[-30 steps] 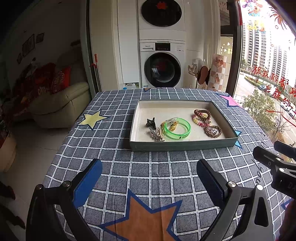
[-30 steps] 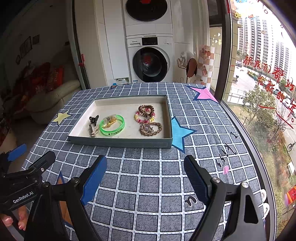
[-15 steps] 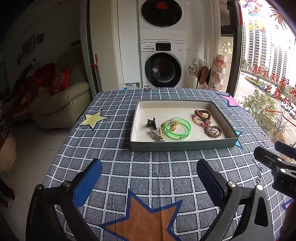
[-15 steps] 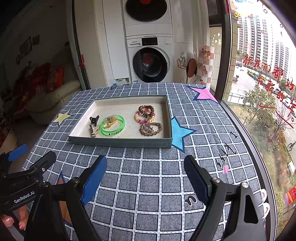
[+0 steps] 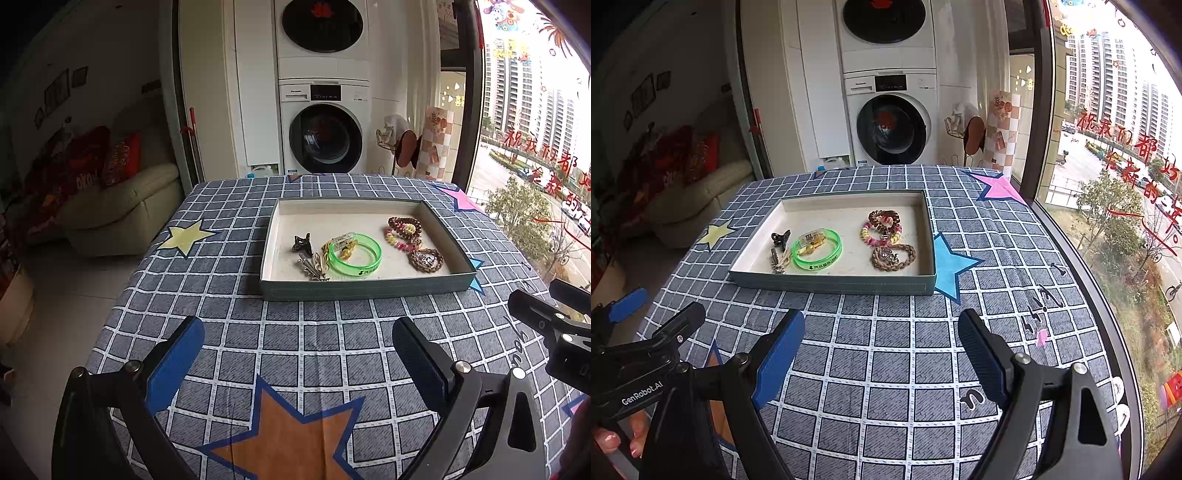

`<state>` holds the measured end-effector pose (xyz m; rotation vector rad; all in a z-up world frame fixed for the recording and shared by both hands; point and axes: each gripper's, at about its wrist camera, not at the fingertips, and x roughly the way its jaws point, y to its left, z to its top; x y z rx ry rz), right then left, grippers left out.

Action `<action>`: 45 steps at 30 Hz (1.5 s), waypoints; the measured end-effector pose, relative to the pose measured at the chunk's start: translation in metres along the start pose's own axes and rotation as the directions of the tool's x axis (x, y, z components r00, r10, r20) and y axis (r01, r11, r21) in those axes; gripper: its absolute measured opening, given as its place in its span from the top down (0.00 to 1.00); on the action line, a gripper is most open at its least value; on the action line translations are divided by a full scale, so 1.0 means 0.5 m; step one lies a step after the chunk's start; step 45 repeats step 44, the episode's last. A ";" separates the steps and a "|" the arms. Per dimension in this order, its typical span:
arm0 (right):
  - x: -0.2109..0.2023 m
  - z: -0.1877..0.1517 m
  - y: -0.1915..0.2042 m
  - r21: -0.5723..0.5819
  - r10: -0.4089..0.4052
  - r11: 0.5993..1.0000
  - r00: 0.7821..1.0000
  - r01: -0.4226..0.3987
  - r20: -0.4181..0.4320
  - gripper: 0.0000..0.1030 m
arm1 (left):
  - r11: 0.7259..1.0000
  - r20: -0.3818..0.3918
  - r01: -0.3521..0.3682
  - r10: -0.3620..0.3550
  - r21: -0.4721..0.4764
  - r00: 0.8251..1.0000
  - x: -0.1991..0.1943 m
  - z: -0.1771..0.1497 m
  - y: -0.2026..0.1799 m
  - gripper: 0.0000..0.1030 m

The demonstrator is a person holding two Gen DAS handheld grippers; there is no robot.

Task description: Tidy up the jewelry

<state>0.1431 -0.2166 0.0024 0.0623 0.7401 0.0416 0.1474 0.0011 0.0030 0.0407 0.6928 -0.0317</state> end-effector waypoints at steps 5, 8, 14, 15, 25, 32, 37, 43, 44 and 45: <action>0.000 0.000 0.000 -0.001 0.001 1.000 1.000 -0.001 0.000 0.15 | 1.000 0.001 0.001 -0.001 0.000 1.000 0.000 0.000 -0.001 0.00; -0.001 0.001 0.002 -0.002 0.002 1.000 1.000 -0.002 0.000 0.15 | 1.000 0.000 0.001 -0.001 0.000 1.000 0.000 0.000 -0.001 0.00; -0.002 0.001 0.002 0.000 0.002 1.000 1.000 -0.002 -0.001 0.15 | 1.000 -0.001 0.001 -0.001 0.006 1.000 -0.001 0.000 -0.003 0.00; -0.002 0.001 0.000 0.000 0.002 1.000 1.000 -0.002 -0.001 0.15 | 1.000 -0.001 0.001 -0.001 0.006 1.000 -0.001 0.000 -0.004 0.00; -0.002 0.001 0.004 0.002 0.004 1.000 1.000 -0.004 -0.002 0.15 | 1.000 -0.001 0.002 -0.002 0.006 1.000 -0.001 -0.001 -0.005 0.00; -0.002 -0.001 0.005 0.005 0.004 1.000 1.000 -0.004 -0.003 0.15 | 1.000 -0.004 0.004 -0.004 0.007 1.000 -0.001 -0.001 -0.008 0.00; -0.003 -0.002 0.003 0.005 0.006 1.000 1.000 -0.006 -0.004 0.15 | 1.000 -0.006 0.009 -0.009 -0.003 1.000 0.000 -0.001 -0.007 0.00; -0.003 -0.002 0.005 0.006 0.006 1.000 1.000 -0.006 -0.004 0.15 | 1.000 0.004 -0.004 0.004 0.015 1.000 0.000 -0.003 -0.010 0.00; -0.003 -0.004 0.003 0.008 0.006 1.000 1.000 -0.006 -0.005 0.15 | 1.000 0.002 -0.003 0.003 0.014 1.000 0.000 -0.004 -0.010 0.00; -0.003 -0.004 0.003 0.008 0.006 1.000 1.000 -0.006 -0.005 0.15 | 1.000 0.002 -0.003 0.003 0.014 1.000 0.000 -0.004 -0.010 0.00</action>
